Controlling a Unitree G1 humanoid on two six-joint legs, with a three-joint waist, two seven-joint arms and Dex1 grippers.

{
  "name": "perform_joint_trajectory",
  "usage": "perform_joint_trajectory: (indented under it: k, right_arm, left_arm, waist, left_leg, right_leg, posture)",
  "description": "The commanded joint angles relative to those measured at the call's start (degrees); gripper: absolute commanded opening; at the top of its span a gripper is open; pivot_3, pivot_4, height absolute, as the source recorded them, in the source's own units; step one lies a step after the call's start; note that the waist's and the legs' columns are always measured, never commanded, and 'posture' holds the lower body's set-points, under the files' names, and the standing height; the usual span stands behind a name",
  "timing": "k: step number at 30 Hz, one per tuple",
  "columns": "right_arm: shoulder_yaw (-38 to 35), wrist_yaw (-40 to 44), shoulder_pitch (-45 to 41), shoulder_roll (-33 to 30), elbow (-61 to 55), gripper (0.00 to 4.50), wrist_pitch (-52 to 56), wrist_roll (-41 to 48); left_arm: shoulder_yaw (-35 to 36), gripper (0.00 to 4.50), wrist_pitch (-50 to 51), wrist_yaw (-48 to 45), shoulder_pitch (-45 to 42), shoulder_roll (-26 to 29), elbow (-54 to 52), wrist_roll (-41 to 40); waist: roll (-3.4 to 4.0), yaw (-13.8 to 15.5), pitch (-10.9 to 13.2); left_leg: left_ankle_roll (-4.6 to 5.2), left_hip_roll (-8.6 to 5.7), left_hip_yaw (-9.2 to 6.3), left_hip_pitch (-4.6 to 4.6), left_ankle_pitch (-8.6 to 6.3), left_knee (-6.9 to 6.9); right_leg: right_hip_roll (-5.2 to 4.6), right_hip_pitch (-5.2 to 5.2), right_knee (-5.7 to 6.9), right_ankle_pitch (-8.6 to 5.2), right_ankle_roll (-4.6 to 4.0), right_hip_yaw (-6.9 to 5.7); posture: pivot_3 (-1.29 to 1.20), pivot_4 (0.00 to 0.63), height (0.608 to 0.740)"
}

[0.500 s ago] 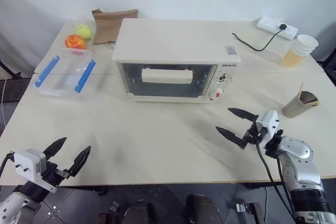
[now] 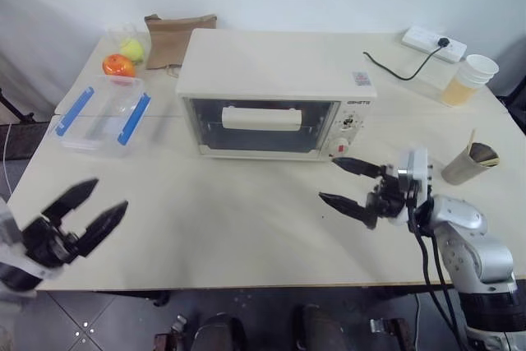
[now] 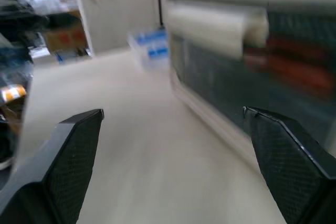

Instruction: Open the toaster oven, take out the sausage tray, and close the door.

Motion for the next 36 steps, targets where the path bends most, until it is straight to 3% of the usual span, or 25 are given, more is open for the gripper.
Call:
perform_joint_trajectory:
  k: [1, 6, 18, 30, 33, 36]
  right_arm:
    - [1.20, -6.34, -6.91, 2.37, -0.81, 4.43, 5.20, 1.69]
    - [4.56, -6.50, -11.69, 3.16, 4.08, 4.43, 4.36, -3.83]
    - [6.84, 0.40, -14.21, 5.41, 7.10, 4.43, 0.32, -5.96]
    - [7.74, 10.77, -6.93, 1.71, 3.29, 4.43, -8.33, -8.58]
    - [9.85, 15.33, -4.15, -0.18, 3.57, 4.43, -17.91, -14.55]
    - [10.94, 16.69, -2.68, -0.49, 4.60, 4.50, -23.66, -17.64]
  left_arm:
    - [-2.49, 4.50, 2.28, -1.10, -5.04, 3.36, 1.56, 0.26]
    - [-5.65, 4.50, 3.69, -1.04, -8.61, 3.03, 2.87, 1.87]
    - [-5.06, 4.50, 3.95, 1.04, -7.05, 0.88, 0.30, 3.09]
    - [-5.77, 4.50, 4.47, 4.67, -11.41, -0.21, 1.42, 3.14]
    - [-7.17, 4.50, 5.43, 5.19, -16.90, -0.13, 4.28, 2.26]
    - [-10.45, 3.61, 5.37, 5.00, -23.56, -0.09, 8.42, 4.81]
  waist:
    - [-0.01, -0.02, 0.00]
    - [-0.01, -0.05, 0.00]
    - [-0.03, -0.04, 0.00]
    - [-0.04, 0.05, 0.00]
    - [-0.06, 0.21, -0.01]
    - [-0.10, 0.34, -0.04]
  left_leg:
    - [0.00, -0.01, 0.00, 0.00, 0.00, 0.00]
    - [-0.05, -0.03, 0.06, -0.05, -0.02, -0.03]
    - [-0.08, -0.14, 0.27, -0.40, -0.06, -0.04]
    - [-0.09, -0.10, 0.29, -0.38, -0.03, -0.02]
    - [-0.10, -0.14, 0.30, -0.37, -0.02, -0.01]
    - [-0.11, -0.18, 0.29, -0.35, -0.02, 0.02]
  right_leg:
    - [0.01, -0.01, 0.02, 0.00, 0.00, -0.02]
    - [0.06, -0.14, 0.11, 0.00, 0.00, -0.05]
    - [0.12, -0.62, 0.15, 0.02, 0.05, -0.17]
    - [0.11, -0.62, 0.16, 0.02, 0.05, -0.14]
    - [0.13, -0.61, 0.17, 0.02, 0.05, -0.14]
    - [0.14, -0.57, 0.17, 0.02, 0.05, -0.16]
  posture:
    - [0.00, 0.150, 0.740]
    - [0.00, 0.150, 0.740]
    - [0.00, 0.150, 0.740]
    - [0.00, 0.150, 0.740]
    - [0.00, 0.150, 0.740]
    - [0.00, 0.150, 0.740]
